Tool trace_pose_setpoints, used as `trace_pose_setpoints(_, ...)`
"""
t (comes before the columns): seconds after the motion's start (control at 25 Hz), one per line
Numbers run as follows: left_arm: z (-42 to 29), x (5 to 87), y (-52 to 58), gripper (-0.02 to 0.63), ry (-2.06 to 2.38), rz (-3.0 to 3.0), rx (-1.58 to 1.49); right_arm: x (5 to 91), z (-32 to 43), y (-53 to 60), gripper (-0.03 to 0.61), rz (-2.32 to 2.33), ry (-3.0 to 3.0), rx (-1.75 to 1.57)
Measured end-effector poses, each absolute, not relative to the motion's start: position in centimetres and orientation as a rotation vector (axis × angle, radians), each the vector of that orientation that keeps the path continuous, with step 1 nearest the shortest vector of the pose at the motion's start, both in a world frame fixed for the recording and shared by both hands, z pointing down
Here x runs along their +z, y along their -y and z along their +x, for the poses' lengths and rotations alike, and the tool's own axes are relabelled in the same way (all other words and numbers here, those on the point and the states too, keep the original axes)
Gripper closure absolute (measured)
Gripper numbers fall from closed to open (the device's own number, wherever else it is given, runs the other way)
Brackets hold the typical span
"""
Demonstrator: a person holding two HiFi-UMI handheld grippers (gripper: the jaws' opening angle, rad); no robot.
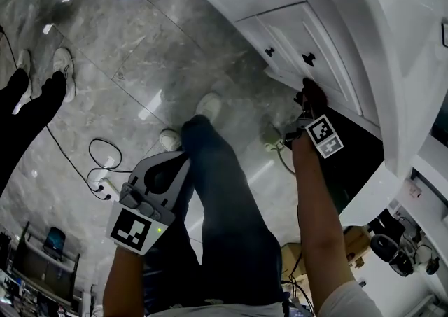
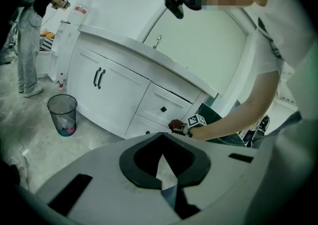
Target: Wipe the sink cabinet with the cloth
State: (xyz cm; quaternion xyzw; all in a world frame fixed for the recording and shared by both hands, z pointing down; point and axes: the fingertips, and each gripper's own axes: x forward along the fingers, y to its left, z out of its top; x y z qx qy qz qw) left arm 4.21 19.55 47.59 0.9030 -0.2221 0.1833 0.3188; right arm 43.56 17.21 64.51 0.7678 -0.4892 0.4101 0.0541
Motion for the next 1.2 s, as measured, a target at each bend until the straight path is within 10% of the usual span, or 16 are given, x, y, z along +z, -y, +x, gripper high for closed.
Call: trace_pose_setpoints(1.2, 2.4, 41.5, -19.5, 0.603, 0.647, 2.38, 0.333, 46.7, 42.3, -16.3, 0.457, 2.44, 1.524, 1.264)
